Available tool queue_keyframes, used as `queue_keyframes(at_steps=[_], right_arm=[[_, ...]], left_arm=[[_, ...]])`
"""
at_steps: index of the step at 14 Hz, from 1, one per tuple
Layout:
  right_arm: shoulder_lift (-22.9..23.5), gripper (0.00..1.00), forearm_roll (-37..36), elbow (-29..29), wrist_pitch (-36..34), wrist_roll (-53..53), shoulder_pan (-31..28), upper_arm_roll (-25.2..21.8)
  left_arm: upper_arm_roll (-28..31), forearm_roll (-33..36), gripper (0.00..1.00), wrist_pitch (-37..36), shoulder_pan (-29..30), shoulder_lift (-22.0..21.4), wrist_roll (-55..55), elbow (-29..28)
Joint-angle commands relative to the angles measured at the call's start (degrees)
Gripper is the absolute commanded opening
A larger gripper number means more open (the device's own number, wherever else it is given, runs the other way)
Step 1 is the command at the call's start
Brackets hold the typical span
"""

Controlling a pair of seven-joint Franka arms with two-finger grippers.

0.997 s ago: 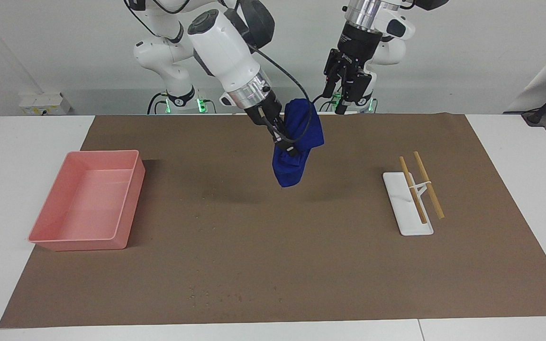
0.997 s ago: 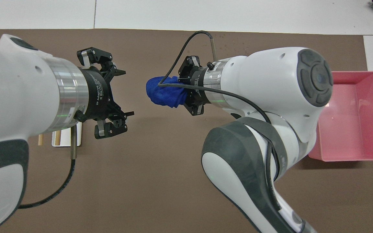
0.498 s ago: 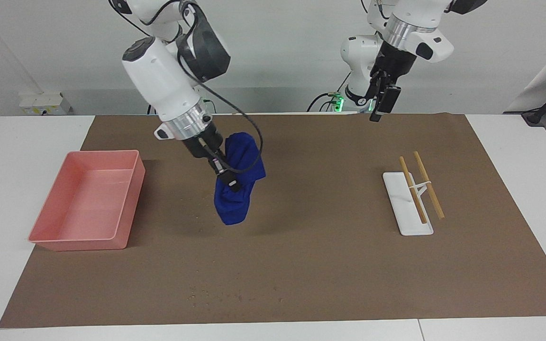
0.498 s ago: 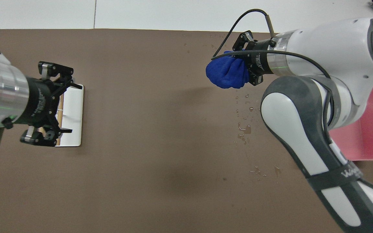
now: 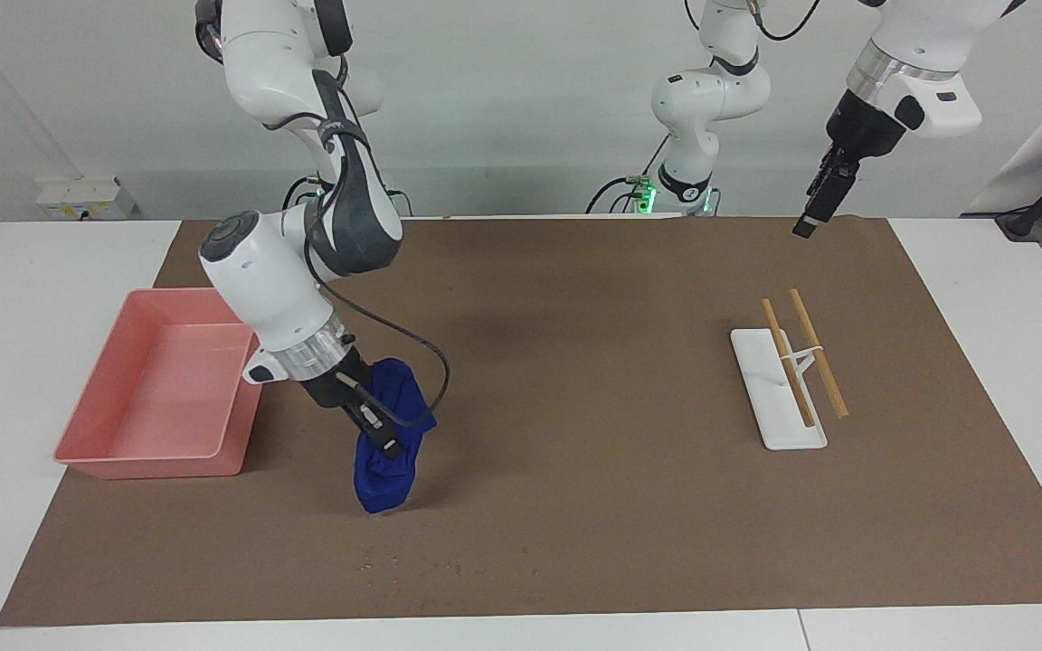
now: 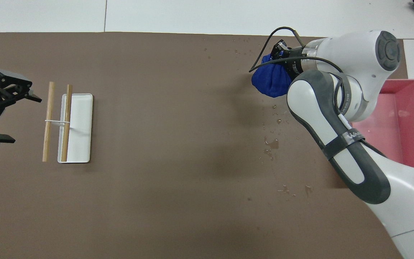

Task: Wipe water with towel using both arms
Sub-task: 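Carry the cloth with the right gripper while the left gripper withdraws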

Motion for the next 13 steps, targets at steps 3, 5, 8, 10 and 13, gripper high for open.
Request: queue_keyframes(at_steps=[3, 5, 8, 10, 13], right_arm=[[7.92, 0.00, -0.81, 5.38, 7.29, -5.92, -0.47, 0.82], [7.75, 0.00, -0.72, 1.79, 8.30, -5.94, 0.49, 0.82], [3.63, 0.00, -0.81, -8.65, 7.68, -6.02, 0.94, 0.73], [1.26, 0.00, -0.81, -14.03, 7.59, -6.20, 1.11, 0.73], [-2.86, 0.00, -1.24, -17.81, 2.07, -6.55, 1.29, 0.64]], left_arm=[[4.86, 0.31, 1.00, 0.41, -3.69, -1.37, 1.81, -2.70], [5.14, 1.01, 1.00, 0.51, -3.61, -1.72, 7.39, -2.95], [5.14, 3.48, 1.00, -0.27, -2.91, -1.90, 22.97, -2.69], [5.05, 7.15, 1.00, -1.24, -3.08, -1.98, 29.28, -2.52], [7.24, 7.52, 1.00, -0.99, -3.69, -0.94, 35.91, -2.61]])
